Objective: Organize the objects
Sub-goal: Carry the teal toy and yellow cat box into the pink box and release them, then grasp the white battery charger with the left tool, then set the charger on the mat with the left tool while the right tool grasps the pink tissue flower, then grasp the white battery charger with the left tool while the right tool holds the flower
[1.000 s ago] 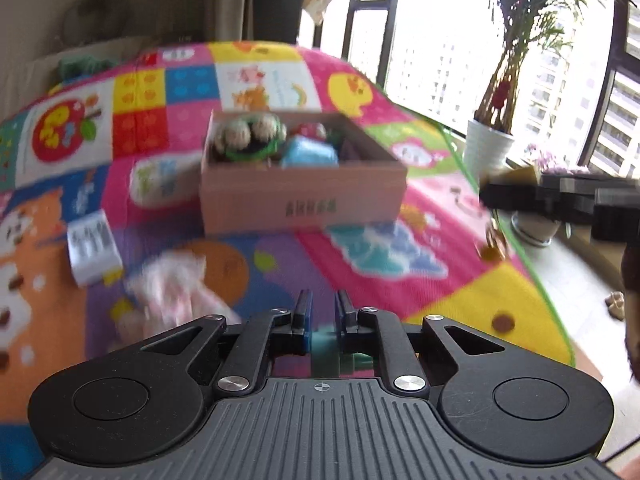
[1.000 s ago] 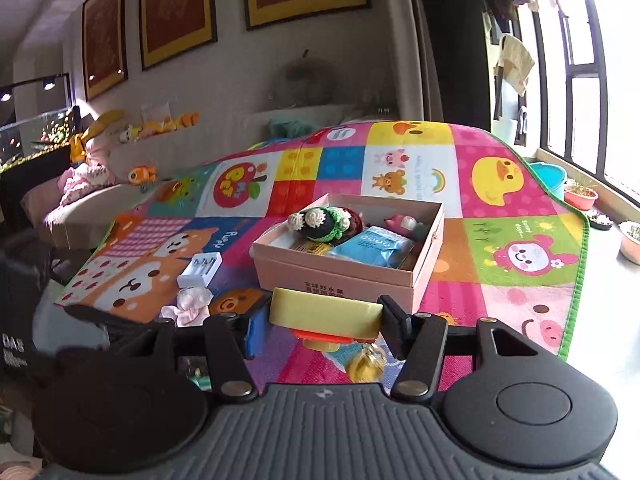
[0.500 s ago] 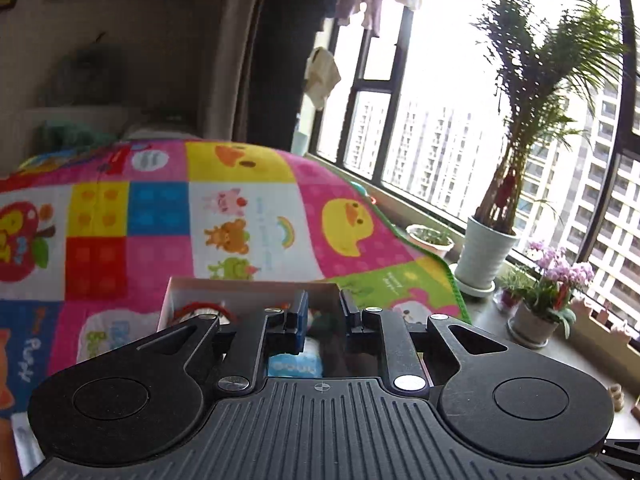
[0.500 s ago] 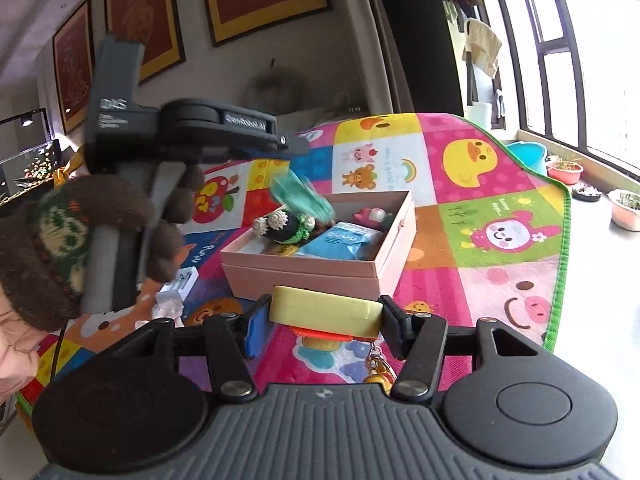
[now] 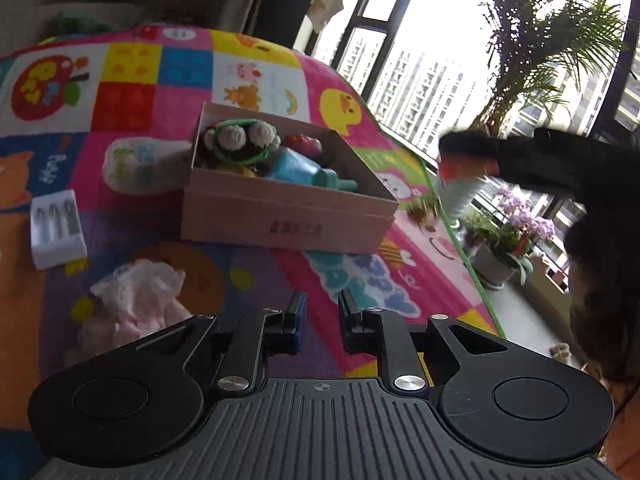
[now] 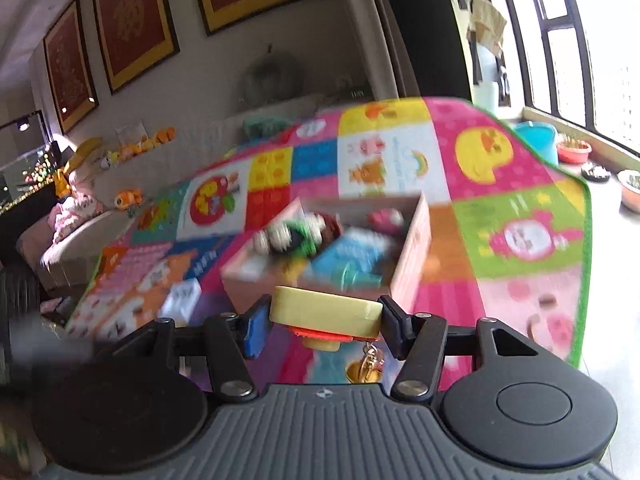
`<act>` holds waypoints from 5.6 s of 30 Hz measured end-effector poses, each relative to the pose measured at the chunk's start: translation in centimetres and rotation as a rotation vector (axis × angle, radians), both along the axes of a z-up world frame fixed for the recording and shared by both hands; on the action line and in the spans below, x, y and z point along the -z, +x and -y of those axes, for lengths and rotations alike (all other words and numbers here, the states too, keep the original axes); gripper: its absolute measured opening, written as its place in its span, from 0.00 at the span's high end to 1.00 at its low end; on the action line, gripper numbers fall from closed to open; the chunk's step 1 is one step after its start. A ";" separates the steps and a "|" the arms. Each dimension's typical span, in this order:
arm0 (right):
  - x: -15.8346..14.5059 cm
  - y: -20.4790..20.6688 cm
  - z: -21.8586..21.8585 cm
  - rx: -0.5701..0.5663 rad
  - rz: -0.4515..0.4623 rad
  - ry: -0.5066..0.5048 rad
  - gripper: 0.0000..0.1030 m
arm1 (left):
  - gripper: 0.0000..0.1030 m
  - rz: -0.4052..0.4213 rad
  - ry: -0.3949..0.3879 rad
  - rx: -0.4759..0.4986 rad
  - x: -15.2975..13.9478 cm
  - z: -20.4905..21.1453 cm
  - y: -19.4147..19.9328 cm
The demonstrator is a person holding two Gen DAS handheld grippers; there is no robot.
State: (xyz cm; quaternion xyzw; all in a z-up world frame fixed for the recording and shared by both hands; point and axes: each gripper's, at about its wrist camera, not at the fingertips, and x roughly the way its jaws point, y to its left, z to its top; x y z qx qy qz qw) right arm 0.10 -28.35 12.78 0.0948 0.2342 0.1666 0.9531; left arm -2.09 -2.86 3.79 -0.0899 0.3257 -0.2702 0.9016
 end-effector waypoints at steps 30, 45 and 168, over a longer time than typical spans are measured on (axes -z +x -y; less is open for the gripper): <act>10.5 -1.3 -6.3 -0.007 -0.153 -0.147 0.14 | 0.82 0.004 -0.057 -0.502 0.2 -12.4 -0.3; 10.1 -2.0 -6.5 -0.013 -0.107 -0.149 0.05 | 0.82 -0.099 -0.020 -0.608 0.3 -14.0 9.1; 10.4 -2.1 0.7 0.147 -0.129 -0.023 0.05 | 0.35 0.003 0.402 0.116 2.1 4.7 5.8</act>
